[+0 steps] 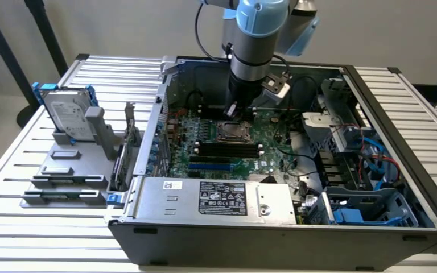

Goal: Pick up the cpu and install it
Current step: 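Install the first cpu locking lever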

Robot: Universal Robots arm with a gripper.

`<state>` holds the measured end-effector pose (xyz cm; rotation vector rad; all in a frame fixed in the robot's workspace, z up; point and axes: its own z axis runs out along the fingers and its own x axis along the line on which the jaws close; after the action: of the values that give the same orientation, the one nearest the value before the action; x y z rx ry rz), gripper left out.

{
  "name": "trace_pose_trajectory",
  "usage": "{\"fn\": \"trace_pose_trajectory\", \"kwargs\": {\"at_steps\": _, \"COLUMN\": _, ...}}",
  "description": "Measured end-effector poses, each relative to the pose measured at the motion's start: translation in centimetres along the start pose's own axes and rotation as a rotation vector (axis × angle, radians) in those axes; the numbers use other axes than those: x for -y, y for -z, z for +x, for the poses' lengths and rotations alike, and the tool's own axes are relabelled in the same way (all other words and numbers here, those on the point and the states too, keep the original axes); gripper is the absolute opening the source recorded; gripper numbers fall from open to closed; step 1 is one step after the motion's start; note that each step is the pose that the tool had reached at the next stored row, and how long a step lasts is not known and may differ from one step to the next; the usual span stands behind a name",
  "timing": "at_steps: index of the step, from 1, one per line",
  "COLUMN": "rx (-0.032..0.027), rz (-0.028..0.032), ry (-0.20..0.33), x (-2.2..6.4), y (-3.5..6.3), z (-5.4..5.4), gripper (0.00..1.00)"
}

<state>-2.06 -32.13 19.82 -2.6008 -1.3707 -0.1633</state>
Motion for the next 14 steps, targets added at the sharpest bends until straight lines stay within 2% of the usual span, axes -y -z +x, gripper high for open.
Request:
{"fn": "trace_pose_trajectory", "kwargs": {"at_steps": 12, "rx": -0.0128, "rz": 0.009, "ry": 0.0, "x": -0.03, "y": -0.16, "z": -0.04, "gripper": 0.11}}
{"fn": "trace_pose_trajectory", "kwargs": {"at_steps": 14, "rx": -0.0144, "rz": 0.0101, "ry": -0.001, "x": -0.05, "y": 0.08, "z": -0.05, "gripper": 0.11}}
